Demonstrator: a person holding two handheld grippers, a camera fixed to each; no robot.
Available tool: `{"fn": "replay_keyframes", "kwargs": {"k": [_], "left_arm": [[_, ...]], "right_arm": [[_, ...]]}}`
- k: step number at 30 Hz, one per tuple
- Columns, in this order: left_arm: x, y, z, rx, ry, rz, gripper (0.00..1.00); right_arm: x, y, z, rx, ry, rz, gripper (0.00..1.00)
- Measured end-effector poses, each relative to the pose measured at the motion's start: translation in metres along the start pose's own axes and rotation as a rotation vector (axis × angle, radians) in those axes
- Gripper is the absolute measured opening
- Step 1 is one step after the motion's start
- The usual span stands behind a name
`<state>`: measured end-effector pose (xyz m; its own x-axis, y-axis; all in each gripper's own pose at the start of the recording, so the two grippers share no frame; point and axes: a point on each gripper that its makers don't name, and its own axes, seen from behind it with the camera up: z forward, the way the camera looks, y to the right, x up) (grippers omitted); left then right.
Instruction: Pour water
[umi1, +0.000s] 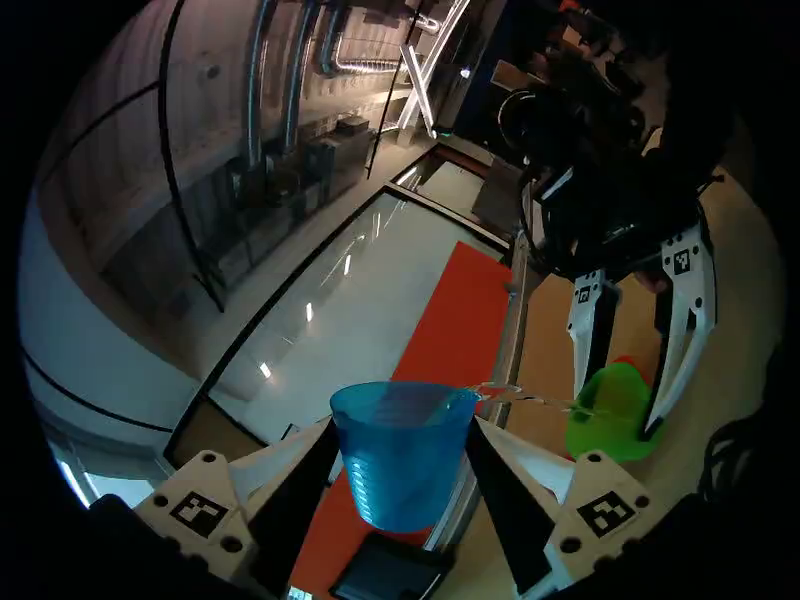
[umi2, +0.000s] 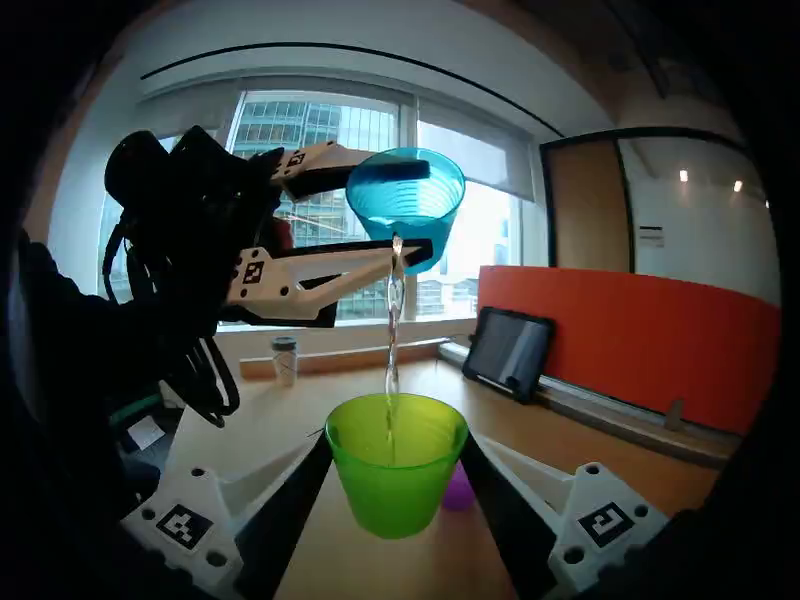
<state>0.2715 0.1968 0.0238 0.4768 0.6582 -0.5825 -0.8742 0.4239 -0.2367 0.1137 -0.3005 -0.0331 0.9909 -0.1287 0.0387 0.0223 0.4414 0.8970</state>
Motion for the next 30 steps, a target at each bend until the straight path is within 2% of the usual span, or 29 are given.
{"fn": "replay_keyframes", "kwargs": {"k": [30], "left_arm": [[0.006, -0.0065, 0.0051, 0.011, 0.01, 0.107, 0.85]], "right_arm": [[0.0015, 0.0023, -0.001, -0.006, 0.009, -0.002, 0.91]]}}
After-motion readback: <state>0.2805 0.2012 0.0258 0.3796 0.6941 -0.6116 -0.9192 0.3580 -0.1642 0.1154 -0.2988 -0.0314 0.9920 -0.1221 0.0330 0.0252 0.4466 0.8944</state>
